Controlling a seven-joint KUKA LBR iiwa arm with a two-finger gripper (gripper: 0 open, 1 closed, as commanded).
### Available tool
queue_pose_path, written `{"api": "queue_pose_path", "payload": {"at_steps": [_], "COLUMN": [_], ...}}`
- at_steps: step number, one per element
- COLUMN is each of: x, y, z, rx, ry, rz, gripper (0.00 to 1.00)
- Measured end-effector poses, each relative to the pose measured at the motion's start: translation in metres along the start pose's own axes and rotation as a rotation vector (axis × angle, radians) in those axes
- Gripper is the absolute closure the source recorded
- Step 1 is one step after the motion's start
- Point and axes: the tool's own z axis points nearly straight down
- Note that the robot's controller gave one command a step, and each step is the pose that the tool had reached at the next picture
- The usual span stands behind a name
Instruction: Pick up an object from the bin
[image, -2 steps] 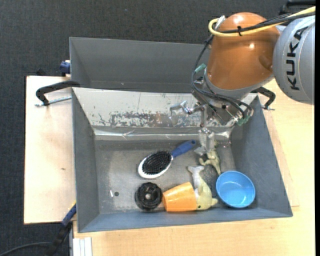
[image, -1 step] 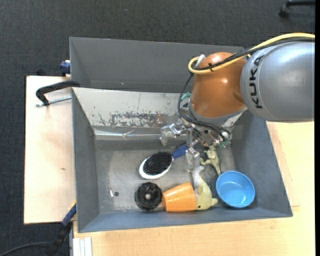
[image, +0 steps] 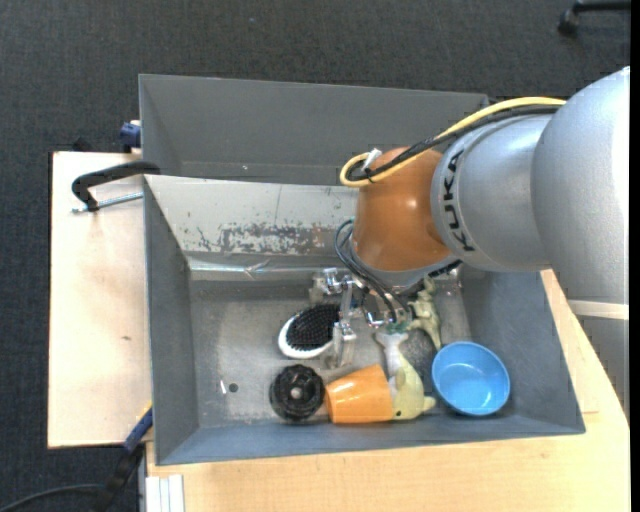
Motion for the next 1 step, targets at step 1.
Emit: {"api": "queue_pose_path", "payload": {"at_steps": [1], "x": [-0.0011], "y": [-0.0013], "z": [-0.0014], "rx": [0.002], "ry": [-0.004], "rz": [0.000], "gripper": [1.00]}}
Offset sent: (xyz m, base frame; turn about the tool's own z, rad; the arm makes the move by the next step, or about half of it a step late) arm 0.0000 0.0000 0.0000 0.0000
